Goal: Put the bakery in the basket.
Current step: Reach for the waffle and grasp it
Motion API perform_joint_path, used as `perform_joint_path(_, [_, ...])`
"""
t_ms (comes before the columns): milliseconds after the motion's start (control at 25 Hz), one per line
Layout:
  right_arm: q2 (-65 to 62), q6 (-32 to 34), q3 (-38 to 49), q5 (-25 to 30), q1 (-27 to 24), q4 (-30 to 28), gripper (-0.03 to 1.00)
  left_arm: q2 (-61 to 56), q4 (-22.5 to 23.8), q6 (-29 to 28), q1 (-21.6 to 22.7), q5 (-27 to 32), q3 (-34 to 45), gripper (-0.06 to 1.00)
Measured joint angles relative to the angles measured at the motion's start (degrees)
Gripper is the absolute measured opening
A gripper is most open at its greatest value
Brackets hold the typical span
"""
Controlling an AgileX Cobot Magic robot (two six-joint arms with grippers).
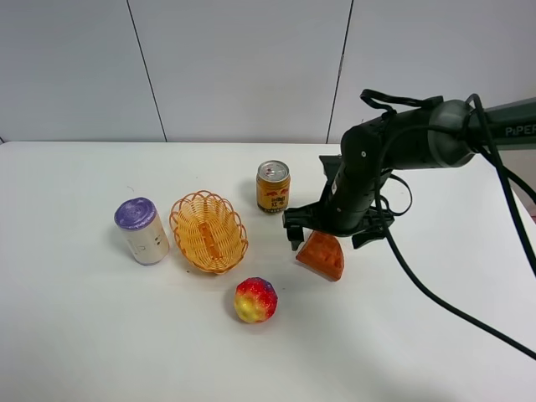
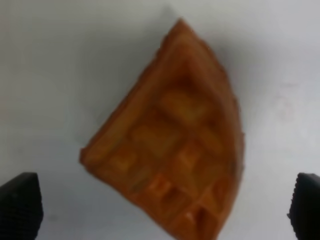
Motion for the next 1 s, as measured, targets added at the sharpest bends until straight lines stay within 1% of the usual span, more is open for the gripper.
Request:
perform_joint_path(160, [0.0,0.9,0.0,-0.3,-1.7,-0.5,0.99,0.0,0.0,0.0,0.0,0.0,0.0,0.94])
perform_joint_path(280, [0.1,2.2,0.0,-2.2,-2.4,-1.1,0.99,0.0,0.0,0.0,0.0,0.0,0.0,0.94])
perform_joint_path(480, [2.0,4.5,0.0,-3.9,-2.4,-1.1,0.99,0.0,0.0,0.0,0.0,0.0,0.0,0.94])
perform_joint_path(960, [6.7,6.0,0.0,-6.3,-1.6,0.5,0.99,0.0,0.0,0.0,0.0,0.0,0.0,0.94])
perform_joint_path(1000, [6.7,6.0,0.0,-6.3,-1.4,0.7,0.98,0.0,0.0,0.0,0.0,0.0,0.0,0.94])
